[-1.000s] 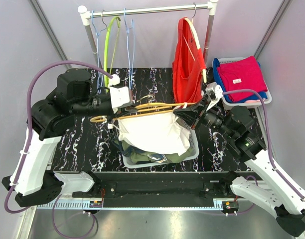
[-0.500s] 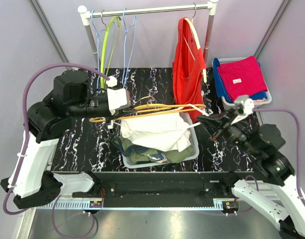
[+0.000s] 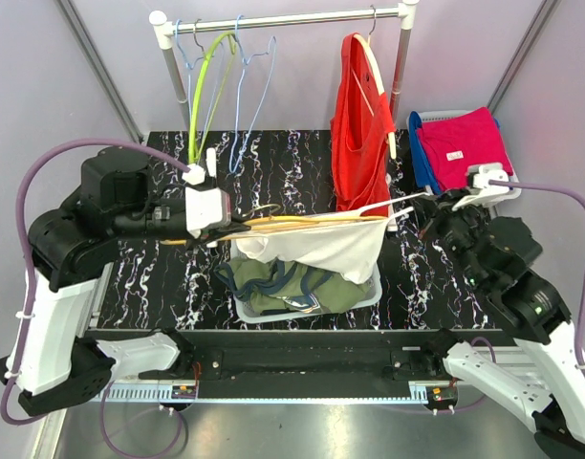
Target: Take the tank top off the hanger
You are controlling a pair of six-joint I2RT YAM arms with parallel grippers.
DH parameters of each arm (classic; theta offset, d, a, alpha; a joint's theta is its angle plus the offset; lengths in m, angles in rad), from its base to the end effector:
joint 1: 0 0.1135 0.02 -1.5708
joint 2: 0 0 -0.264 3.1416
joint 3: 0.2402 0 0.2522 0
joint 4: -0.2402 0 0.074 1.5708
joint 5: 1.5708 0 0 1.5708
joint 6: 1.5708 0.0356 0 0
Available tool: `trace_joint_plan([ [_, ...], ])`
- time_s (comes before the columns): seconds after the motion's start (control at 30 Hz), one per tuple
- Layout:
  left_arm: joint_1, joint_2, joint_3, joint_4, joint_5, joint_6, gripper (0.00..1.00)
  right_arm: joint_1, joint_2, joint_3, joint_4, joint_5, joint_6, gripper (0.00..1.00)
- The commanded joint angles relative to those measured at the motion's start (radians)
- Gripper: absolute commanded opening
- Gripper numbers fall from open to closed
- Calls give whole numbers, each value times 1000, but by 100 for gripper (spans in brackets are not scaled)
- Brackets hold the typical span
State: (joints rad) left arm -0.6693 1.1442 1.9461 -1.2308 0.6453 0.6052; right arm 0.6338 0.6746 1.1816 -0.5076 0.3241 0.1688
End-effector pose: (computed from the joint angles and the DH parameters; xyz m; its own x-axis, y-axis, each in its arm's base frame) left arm 0.0896 -0.0982 0.5290 0.2578 0.3756 -0.8902 0.9460 0.0894 0.3117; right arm 0.0926 0.0540 0.4497 -0.0517 0.1597 -0.9858 -0.3004 0.9389 0.1678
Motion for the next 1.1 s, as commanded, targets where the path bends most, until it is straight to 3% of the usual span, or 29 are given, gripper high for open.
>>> trace_joint_plan([
  [0.0,14,-35,57,24,48,8,5,-3,6,-43,-28,17,3,3],
  [0.23,22,-32,128,48,45,-31,3,-3,-47,-177,-9,-178,89,6],
  [0.33,30,-26,139,62,63,-53,3,-3,-50,-206,-5,-282,95,12],
  [0.43,40,-20,139,91,86,-83,3,-3,-58,-215,26,-404,93,29],
  [0.47,46,-18,136,100,94,-94,3,-2,-59,-215,33,-439,92,44],
  [0.57,59,-8,126,148,128,-145,2,-3,-76,-208,66,-470,86,64],
  [0.63,63,8,106,197,151,-194,1,-3,-99,-203,114,-455,97,65],
  [0.7,63,29,100,227,146,-237,1,-3,-154,-217,165,-448,97,75],
  [0.77,65,46,111,267,134,-261,1,-3,-196,-238,221,-473,72,78],
  [1.07,65,201,238,347,82,-355,0,-3,-149,-263,270,-595,-49,88],
])
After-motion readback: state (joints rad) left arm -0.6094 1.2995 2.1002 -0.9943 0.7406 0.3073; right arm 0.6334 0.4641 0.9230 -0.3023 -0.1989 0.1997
